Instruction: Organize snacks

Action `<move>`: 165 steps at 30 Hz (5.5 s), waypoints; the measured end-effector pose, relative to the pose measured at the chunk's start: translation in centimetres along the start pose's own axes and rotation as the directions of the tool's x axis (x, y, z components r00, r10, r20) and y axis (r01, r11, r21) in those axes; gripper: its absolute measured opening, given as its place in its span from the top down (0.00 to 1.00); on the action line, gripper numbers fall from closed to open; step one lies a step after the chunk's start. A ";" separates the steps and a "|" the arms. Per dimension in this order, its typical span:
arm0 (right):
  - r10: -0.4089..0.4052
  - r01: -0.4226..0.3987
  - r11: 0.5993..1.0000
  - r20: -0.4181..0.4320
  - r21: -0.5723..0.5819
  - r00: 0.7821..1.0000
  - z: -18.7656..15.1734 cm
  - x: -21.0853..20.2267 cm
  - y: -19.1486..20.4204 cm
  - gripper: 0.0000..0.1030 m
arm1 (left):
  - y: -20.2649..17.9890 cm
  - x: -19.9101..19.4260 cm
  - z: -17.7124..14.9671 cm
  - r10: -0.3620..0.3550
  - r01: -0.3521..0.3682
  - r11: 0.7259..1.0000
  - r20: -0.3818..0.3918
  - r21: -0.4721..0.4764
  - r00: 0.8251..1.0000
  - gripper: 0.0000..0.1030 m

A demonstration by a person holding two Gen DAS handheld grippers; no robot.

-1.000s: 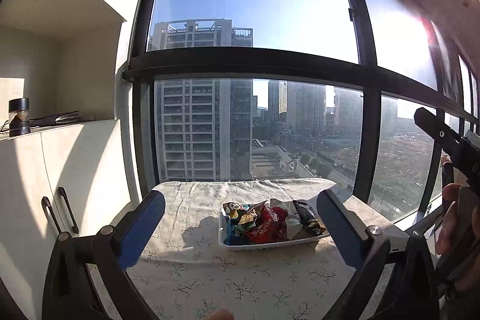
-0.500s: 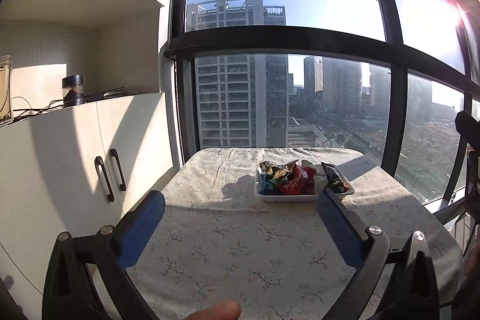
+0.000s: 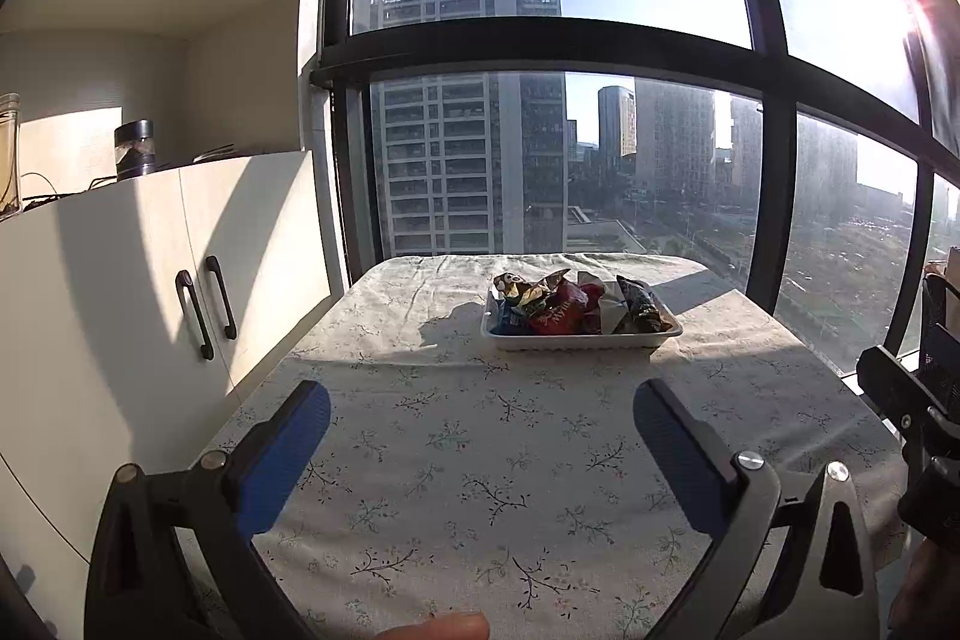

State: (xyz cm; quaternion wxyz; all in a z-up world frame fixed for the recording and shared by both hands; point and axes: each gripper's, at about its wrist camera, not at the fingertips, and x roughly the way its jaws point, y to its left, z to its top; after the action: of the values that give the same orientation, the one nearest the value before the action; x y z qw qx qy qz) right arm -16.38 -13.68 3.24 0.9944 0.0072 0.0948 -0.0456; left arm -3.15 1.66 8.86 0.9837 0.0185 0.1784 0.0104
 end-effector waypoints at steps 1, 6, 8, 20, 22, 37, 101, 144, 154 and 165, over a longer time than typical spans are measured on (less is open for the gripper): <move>0.002 -0.001 1.000 -0.015 0.011 1.000 -0.1 0.6 -0.3 0.00 | -0.2 0.1 -0.2 0.000 0.000 1.000 -0.006 0.003 1.000 0.00; 0.021 -0.020 0.999 -0.058 0.026 0.998 -0.5 1.9 0.0 0.00 | -1.0 0.4 -1.0 -0.019 0.019 1.000 -0.028 0.012 0.999 0.00; 0.022 -0.021 1.000 -0.059 0.015 0.998 -0.4 2.3 0.4 0.00 | -1.2 0.5 -1.2 -0.022 0.022 1.000 -0.033 0.015 0.999 0.00; 0.027 -0.027 1.000 -0.080 0.000 0.996 -0.5 3.5 1.2 0.00 | -1.2 0.9 -1.7 -0.025 0.024 1.000 -0.052 -0.005 0.998 0.00; 0.027 -0.027 1.000 -0.083 -0.001 0.996 -0.6 3.6 1.2 0.00 | -1.2 1.0 -1.7 -0.027 0.026 1.000 -0.056 -0.009 0.998 0.00; 0.026 -0.027 1.000 -0.096 -0.007 0.995 -1.0 4.0 1.6 0.00 | -1.2 1.2 -1.9 -0.028 0.027 1.000 -0.068 -0.016 0.997 0.00; 0.050 -0.054 0.998 -0.131 -0.027 0.990 -2.5 5.0 1.3 0.00 | -1.4 1.7 -2.6 -0.030 0.030 1.000 -0.087 -0.007 0.996 0.00; 0.052 -0.057 0.998 -0.135 -0.028 0.989 -2.3 5.2 1.3 0.00 | -0.9 2.0 -2.9 -0.029 0.029 1.000 -0.094 -0.005 0.995 0.00; 0.052 -0.057 0.998 -0.137 -0.029 0.989 -2.4 5.2 1.3 0.00 | -0.8 2.1 -3.0 -0.030 0.030 1.000 -0.096 -0.003 0.995 0.00; 0.052 -0.056 0.998 -0.136 -0.029 0.989 -2.3 5.2 1.3 0.00 | -0.8 2.1 -3.3 -0.032 0.031 1.000 -0.096 -0.002 0.995 0.00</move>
State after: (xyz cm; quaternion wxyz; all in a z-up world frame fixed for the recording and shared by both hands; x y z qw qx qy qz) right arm -11.63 -12.75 0.02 0.9866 -0.0035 0.1625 -0.0166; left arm -2.31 1.06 5.03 0.9741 0.0148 0.2256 -0.0042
